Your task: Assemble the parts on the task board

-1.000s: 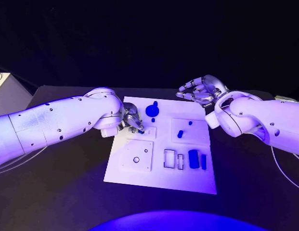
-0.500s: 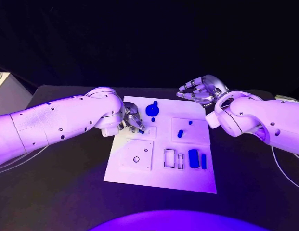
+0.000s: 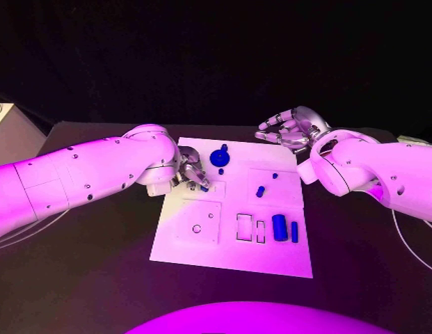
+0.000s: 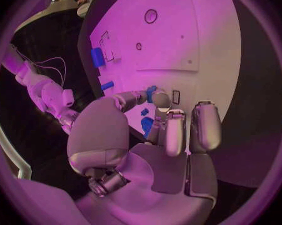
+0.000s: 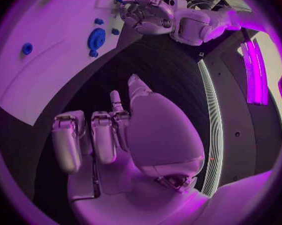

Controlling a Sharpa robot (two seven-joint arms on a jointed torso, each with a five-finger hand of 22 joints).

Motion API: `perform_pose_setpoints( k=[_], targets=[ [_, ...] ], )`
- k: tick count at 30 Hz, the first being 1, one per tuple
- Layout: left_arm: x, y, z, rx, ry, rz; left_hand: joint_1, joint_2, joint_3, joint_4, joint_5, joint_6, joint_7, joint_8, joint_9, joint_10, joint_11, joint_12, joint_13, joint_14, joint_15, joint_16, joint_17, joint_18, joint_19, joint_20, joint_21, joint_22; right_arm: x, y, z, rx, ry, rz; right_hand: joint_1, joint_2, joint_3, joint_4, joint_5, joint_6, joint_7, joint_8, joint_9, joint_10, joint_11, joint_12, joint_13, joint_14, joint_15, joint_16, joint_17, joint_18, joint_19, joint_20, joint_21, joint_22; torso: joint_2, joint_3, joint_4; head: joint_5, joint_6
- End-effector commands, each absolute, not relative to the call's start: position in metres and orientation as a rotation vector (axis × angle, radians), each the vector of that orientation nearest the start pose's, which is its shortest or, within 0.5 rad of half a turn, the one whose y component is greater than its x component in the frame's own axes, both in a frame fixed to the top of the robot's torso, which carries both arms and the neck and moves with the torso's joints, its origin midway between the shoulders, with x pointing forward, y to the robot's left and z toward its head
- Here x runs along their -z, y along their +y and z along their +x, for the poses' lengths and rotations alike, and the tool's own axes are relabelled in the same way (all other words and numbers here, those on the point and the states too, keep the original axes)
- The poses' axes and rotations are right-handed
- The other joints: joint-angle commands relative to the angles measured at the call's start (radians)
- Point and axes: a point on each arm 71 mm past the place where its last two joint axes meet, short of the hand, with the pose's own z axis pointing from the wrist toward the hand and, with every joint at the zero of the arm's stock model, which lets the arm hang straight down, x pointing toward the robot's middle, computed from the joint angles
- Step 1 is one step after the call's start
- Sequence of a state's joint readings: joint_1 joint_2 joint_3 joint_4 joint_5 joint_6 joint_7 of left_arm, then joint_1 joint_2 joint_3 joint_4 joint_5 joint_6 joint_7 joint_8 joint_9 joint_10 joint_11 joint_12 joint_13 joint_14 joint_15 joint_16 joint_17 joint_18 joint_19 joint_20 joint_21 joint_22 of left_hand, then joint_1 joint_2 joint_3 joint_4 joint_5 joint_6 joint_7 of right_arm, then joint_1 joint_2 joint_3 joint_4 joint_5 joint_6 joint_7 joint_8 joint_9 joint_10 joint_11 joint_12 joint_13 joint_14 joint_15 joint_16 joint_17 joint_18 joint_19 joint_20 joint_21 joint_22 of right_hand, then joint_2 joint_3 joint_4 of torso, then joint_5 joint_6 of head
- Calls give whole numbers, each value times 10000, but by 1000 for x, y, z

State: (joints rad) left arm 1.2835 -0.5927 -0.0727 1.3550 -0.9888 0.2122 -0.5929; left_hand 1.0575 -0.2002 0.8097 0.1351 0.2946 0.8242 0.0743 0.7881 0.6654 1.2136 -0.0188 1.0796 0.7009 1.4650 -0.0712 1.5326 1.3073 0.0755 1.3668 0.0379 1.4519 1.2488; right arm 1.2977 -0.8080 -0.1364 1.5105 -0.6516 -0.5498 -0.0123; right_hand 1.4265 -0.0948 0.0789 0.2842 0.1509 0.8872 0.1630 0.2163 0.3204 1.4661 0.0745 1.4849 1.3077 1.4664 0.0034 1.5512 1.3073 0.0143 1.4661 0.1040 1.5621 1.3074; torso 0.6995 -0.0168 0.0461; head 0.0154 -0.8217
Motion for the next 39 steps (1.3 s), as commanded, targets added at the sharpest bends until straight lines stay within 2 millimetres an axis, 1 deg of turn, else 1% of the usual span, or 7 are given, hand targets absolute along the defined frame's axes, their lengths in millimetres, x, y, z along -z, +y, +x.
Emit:
perform_pose_setpoints(
  k=[1, 13, 19, 23, 29, 36, 39],
  targets=[
    [212, 138, 505, 4214, 23980, -1169, 12, 84, 1670, -1697, 65, 270, -194, 73, 1151, 57, -18, 42, 18, 846, -57, 49, 1899, -69, 54, -21, 42, 9, 172, -204, 499, -9551, 16180, 6055, -112, 3, 34, 45, 57, -63, 25, 33, -6, 216, 77, -25, 1870, 900, 36, -25, 2047, -108, 983, 58, -35, 2544, -3, -8, 1, -12, -7],
    [207, 138, 501, 4447, 23491, -1177, -20, 90, 1721, -1763, 204, 294, -213, 121, 1180, 99, -39, 95, 54, 857, -75, 64, 1933, -75, 78, -34, 62, 49, 173, -204, 499, -9544, 16186, 6061, -146, 0, 44, 36, 98, -79, 26, 47, -5, 216, 78, -23, 1870, 898, 39, -28, 2041, -110, 986, 62, -30, 2549, 2, -16, 10, -28, -44],
    [206, 137, 501, 4525, 23333, -1191, -20, 90, 1721, -1763, 204, 294, -213, 121, 1180, 99, -39, 95, 54, 857, -75, 64, 1933, -75, 78, -34, 62, 49, 173, -204, 499, -9543, 16191, 6063, -146, 0, 44, 36, 98, -79, 26, 47, -5, 216, 78, -23, 1870, 898, 39, -28, 2041, -110, 986, 62, -30, 2549, -4, -9, 11, -23, -60],
    [206, 137, 500, 4491, 23420, -1104, -29, 91, 1728, -1769, 228, 300, -215, 129, 1184, 118, -41, 117, 85, 859, -77, 67, 1939, -78, 89, -37, 69, 66, 173, -204, 499, -9541, 16184, 6063, -146, 0, 44, 36, 98, -79, 26, 47, -5, 216, 78, -23, 1870, 898, 39, -28, 2041, -110, 986, 62, -30, 2549, -2, 2, 15, -16, -67],
    [208, 135, 499, 4362, 23721, -868, -35, 91, 1729, -1770, 230, 299, -215, 130, 1185, 104, -41, 98, 47, 854, -78, 58, 1920, -79, 93, -38, 72, 72, 175, -204, 499, -9546, 16185, 6041, -134, -8, 53, 21, 106, -82, 25, 54, -4, 234, 77, -3, 1886, 900, 39, -25, 2050, -112, 990, 62, -21, 2555, 3, 0, 3, 2, -89],
    [210, 136, 500, 4214, 23858, -820, -35, 91, 1729, -1770, 230, 299, -215, 130, 1185, 104, -41, 98, 47, 854, -78, 58, 1920, -79, 93, -38, 72, 72, 176, -203, 498, -9537, 16215, 6024, -134, -8, 53, 21, 106, -82, 25, 54, -4, 234, 77, -3, 1886, 900, 39, -25, 2050, -112, 990, 62, -21, 2555, -3, 7, 18, 10, -111],
    [211, 136, 499, 4174, 23900, -787, -35, 91, 1729, -1770, 230, 299, -215, 130, 1185, 104, -41, 98, 47, 854, -78, 58, 1920, -79, 93, -38, 72, 72, 177, -203, 498, -9531, 16224, 6025, -134, -8, 53, 21, 106, -82, 25, 54, -4, 234, 77, -3, 1886, 900, 39, -25, 2050, -112, 990, 62, -21, 2555, -7, 1, 4, 23, -135]
  ],
)
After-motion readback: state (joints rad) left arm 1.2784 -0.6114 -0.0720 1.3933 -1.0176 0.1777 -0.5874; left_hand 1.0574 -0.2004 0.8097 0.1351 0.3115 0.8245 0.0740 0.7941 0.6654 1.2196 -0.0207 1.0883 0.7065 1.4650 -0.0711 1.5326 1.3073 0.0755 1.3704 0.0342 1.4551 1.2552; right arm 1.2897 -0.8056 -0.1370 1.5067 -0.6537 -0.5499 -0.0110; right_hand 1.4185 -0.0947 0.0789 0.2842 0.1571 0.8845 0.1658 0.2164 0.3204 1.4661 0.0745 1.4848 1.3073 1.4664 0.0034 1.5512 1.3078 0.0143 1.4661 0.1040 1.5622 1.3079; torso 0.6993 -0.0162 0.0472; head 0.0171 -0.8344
